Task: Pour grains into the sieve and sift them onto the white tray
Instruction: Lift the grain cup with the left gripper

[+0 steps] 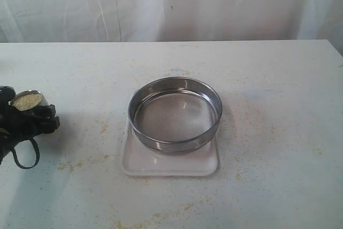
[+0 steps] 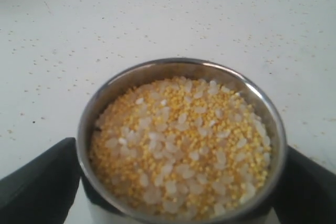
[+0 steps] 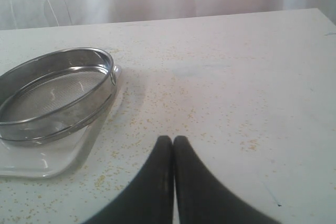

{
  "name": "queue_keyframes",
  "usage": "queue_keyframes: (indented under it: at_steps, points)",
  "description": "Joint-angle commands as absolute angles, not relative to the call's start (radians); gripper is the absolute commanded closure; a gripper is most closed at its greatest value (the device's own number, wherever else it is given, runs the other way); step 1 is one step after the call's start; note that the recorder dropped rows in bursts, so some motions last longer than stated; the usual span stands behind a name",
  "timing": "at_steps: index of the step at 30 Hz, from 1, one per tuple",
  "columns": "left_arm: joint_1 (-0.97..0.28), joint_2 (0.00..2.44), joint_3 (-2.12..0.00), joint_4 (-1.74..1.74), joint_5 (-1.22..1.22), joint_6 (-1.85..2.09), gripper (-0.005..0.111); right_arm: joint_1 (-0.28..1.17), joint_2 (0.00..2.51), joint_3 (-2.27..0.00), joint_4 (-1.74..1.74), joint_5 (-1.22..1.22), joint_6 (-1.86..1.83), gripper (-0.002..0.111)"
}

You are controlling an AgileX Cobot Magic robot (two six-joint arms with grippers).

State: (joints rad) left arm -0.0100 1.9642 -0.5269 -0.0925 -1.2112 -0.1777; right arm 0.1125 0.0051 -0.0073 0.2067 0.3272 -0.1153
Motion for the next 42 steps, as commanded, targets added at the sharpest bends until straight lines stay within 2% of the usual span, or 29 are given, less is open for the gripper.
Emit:
queue_keyframes:
  at_steps: [1,18,42]
  points:
    - [-0.012,1.967,-0.527,-0.112,-1.221,-0.179,0.015,0.109,0.0,0.0,0.212,0.32,-0.114,0.108]
    - [-0.012,1.969,-0.59,-0.123,-1.148,-0.179,0.015,0.109,0.0,0.0,0.212,0.32,-0.114,0.108]
    - [-0.012,2.052,-0.623,-0.126,-1.221,-0.184,0.015,0.109,0.0,0.0,0.212,0.32,-0.114,0.108]
